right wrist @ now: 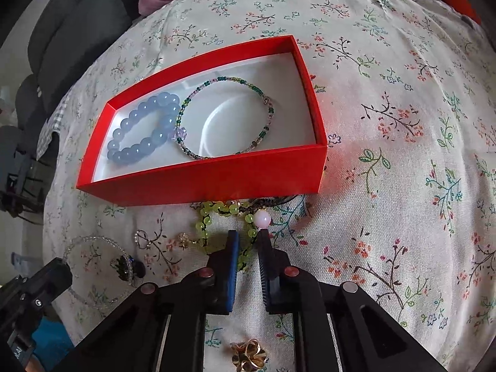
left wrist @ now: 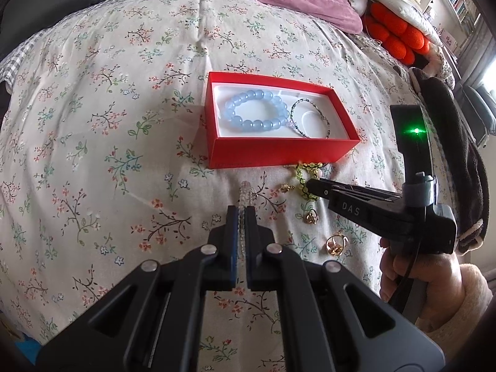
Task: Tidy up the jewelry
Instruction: 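Grasp the clear crystal bracelet with the left tool while the right tool grasps the green bracelet, then lower both bracelets into the red box and open both tools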
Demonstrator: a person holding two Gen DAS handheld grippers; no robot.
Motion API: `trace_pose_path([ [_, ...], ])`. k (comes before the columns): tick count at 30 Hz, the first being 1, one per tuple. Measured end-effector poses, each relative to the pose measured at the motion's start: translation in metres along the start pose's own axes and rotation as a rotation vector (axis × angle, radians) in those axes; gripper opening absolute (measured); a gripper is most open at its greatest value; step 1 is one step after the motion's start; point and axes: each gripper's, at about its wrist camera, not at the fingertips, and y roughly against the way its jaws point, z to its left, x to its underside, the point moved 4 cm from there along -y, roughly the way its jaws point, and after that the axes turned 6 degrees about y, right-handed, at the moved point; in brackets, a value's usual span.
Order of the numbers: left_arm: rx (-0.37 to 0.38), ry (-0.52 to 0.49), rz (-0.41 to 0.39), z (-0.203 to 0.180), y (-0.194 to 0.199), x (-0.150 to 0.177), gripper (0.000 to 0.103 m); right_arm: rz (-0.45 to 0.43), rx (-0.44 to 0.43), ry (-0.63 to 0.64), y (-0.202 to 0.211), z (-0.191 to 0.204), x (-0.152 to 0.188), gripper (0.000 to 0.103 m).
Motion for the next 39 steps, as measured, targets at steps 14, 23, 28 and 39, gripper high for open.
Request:
trace_pose_path([
  [14,0.03,0.027,0.002,0.001,0.003,-0.003,0.005,-0.036,-0.067,0.027,0.034,0.0,0.0,0.006],
  [23,0.064,0.075,-0.021,0.005,0.011,-0.013,0.005,-0.094,-0.152,-0.007,0.075,-0.009,-0.004,0.006],
  [28,0.087,0.098,-0.039,0.005,0.014,-0.02,0.005,-0.139,-0.198,-0.024,0.098,-0.012,-0.006,0.006],
  [39,0.218,0.13,-0.107,-0.017,0.018,-0.047,0.005,-0.256,-0.239,-0.039,0.138,-0.012,-0.025,0.006],
])
